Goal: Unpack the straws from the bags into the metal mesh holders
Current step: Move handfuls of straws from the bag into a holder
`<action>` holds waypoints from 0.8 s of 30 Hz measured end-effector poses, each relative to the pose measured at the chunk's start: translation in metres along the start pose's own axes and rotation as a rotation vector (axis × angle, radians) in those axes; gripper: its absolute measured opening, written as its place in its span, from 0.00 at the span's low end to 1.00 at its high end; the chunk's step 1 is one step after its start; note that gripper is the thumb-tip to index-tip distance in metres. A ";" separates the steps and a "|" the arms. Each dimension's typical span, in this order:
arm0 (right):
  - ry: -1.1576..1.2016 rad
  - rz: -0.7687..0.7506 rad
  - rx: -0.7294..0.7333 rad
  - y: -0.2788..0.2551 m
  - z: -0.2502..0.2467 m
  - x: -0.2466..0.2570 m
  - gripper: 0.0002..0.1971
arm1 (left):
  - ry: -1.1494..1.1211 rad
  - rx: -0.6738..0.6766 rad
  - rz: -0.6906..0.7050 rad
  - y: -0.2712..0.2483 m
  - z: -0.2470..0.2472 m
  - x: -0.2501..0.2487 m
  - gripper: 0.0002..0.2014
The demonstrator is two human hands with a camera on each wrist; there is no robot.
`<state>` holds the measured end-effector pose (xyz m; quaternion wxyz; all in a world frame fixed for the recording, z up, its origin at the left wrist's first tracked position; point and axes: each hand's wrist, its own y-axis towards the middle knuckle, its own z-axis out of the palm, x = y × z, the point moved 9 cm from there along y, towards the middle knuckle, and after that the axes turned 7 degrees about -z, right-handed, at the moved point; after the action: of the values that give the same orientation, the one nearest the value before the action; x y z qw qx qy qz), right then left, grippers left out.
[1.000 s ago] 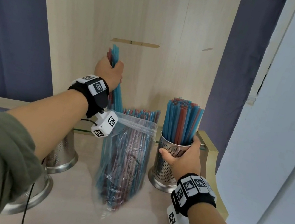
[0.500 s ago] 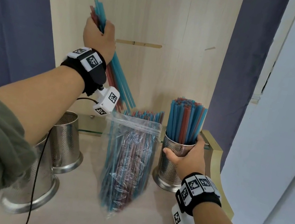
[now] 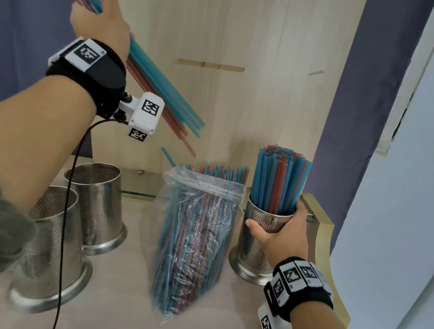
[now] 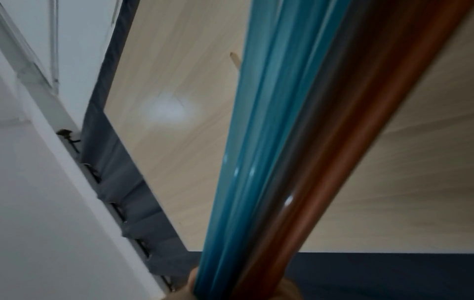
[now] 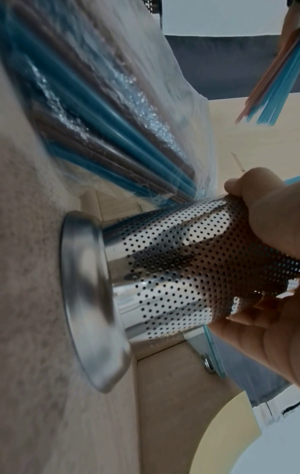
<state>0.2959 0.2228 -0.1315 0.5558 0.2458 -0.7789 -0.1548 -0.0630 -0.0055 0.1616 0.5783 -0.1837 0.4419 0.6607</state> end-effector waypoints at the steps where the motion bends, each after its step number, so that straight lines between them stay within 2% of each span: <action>1: -0.001 0.001 0.000 0.000 0.000 0.000 0.58 | 0.132 0.041 -0.064 0.003 0.002 0.012 0.14; 2: -0.003 0.002 0.001 0.000 0.000 0.000 0.58 | 0.313 0.105 -0.146 0.001 0.005 0.032 0.18; 4: -0.011 0.007 0.002 0.000 -0.001 0.001 0.58 | 0.597 0.259 -0.264 -0.017 0.007 0.081 0.18; 6: -0.014 0.013 0.003 0.000 -0.001 0.002 0.58 | 0.710 0.359 -0.323 -0.041 0.005 0.130 0.20; 9: -0.015 0.005 -0.002 -0.002 -0.001 0.003 0.57 | 0.762 0.385 -0.338 -0.072 -0.005 0.171 0.25; 12: -0.004 0.000 -0.001 -0.002 -0.002 0.004 0.57 | 0.744 0.345 -0.358 -0.084 -0.017 0.194 0.20; 14: 0.002 -0.013 -0.004 -0.002 -0.002 0.005 0.57 | 0.762 0.370 -0.364 -0.090 -0.018 0.201 0.14; 16: 0.012 -0.015 0.007 -0.001 -0.001 0.003 0.57 | 0.799 0.400 -0.359 -0.091 -0.014 0.206 0.13; 20: 0.023 -0.014 0.023 0.001 0.001 -0.001 0.58 | 0.913 0.397 -0.379 -0.086 -0.018 0.213 0.21; 24: 0.016 -0.023 0.014 0.001 0.001 -0.001 0.58 | 0.853 0.419 -0.481 -0.083 -0.022 0.231 0.27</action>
<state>0.2946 0.2244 -0.1322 0.5584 0.2598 -0.7727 -0.1538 -0.0533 0.1116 -0.0553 0.5066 -0.4129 0.7056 0.2737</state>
